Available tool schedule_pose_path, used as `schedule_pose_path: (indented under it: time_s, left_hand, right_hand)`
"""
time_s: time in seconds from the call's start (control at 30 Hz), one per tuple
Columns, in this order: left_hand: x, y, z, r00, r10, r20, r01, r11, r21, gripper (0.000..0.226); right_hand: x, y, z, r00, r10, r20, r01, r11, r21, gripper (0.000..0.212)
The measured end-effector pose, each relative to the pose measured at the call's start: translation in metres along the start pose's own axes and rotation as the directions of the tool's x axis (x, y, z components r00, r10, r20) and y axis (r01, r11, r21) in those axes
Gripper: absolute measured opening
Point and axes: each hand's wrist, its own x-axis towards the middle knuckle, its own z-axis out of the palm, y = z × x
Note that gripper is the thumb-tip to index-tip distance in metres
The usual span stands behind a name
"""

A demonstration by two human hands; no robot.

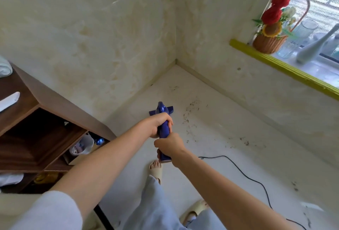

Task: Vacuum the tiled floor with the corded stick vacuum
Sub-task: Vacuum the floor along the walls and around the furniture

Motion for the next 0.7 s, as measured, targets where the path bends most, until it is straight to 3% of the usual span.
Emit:
schedule_pose_path:
  time_s: [0.33, 0.7]
  left_hand:
    - [0.061, 0.066, -0.069, 0.999, 0.029, -0.016, -0.026, 0.989, 0.146, 0.044]
    - [0.102, 0.128, -0.11, 0.999, 0.047, 0.012, -0.049, 0.975, 0.217, 0.051]
  right_hand:
    - [0.084, -0.06, 0.058, 0.996, 0.066, -0.064, -0.059, 0.992, 0.107, 0.024]
    - [0.14, -0.123, 0.082, 0.988, 0.071, -0.137, -0.063, 0.996, 0.058, 0.019]
